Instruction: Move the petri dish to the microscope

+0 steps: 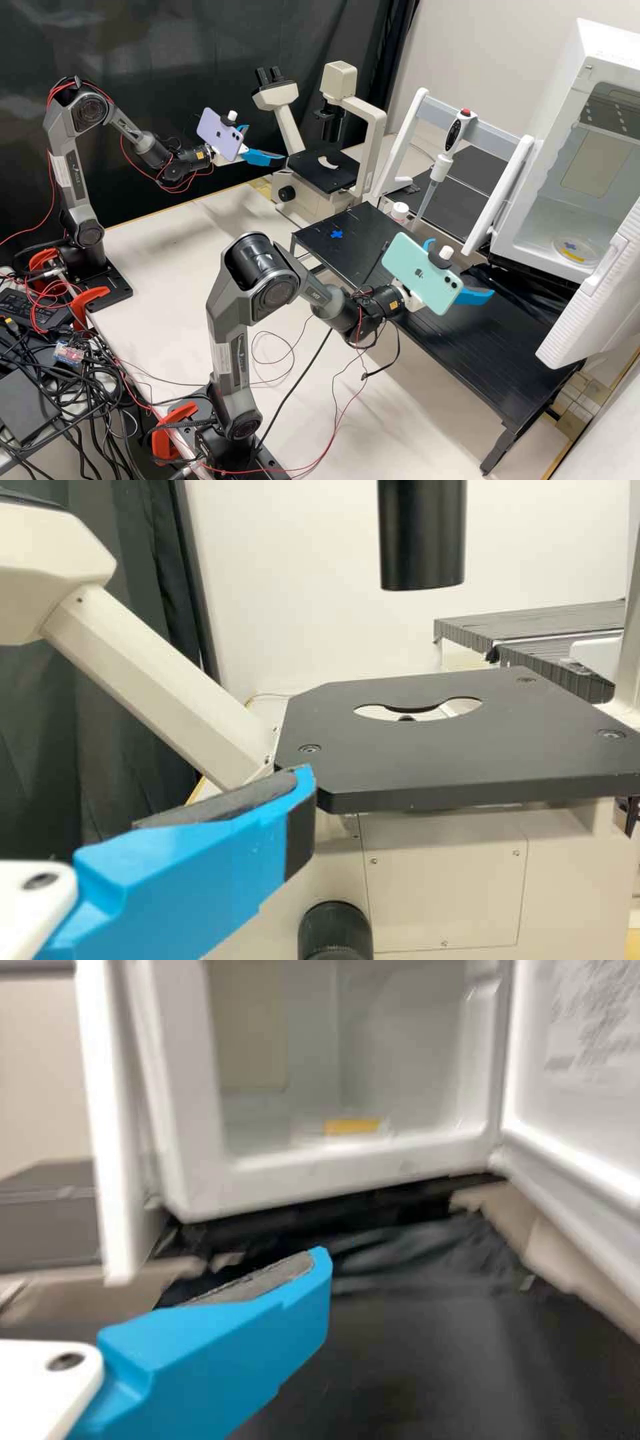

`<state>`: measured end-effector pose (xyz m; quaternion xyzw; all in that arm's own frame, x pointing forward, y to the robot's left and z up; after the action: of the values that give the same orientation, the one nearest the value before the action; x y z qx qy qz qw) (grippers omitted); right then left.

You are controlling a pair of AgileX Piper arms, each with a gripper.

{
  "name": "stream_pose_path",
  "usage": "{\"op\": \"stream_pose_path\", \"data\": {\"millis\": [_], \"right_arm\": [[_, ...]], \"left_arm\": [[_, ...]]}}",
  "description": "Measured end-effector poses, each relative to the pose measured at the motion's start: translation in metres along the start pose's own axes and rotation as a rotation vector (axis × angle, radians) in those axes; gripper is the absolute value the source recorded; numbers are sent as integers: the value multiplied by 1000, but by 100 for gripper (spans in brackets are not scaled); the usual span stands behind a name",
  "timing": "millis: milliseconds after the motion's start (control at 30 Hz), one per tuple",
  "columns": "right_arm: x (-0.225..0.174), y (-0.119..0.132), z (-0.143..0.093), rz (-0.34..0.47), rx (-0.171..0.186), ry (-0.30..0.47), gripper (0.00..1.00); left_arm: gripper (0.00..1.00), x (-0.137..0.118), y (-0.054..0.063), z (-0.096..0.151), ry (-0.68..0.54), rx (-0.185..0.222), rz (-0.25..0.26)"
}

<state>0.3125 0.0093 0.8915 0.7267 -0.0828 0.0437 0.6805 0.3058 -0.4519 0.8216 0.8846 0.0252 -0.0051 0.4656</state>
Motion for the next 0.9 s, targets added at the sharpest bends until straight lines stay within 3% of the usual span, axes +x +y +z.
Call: {"op": "stream_pose_path", "data": {"millis": [267, 467, 700, 900], "right_arm": [[43, 22, 2, 82, 14, -52, 100], [76, 39, 7, 120, -4, -106, 100], [112, 53, 13, 177, 1, -168, 100], [140, 60, 13, 191, -15, -179, 100]], "left_arm": [[100, 0, 0, 0, 0, 0, 0], [100, 0, 0, 0, 0, 0, 0], [100, 0, 0, 0, 0, 0, 0], [100, 0, 0, 0, 0, 0, 0]]}}
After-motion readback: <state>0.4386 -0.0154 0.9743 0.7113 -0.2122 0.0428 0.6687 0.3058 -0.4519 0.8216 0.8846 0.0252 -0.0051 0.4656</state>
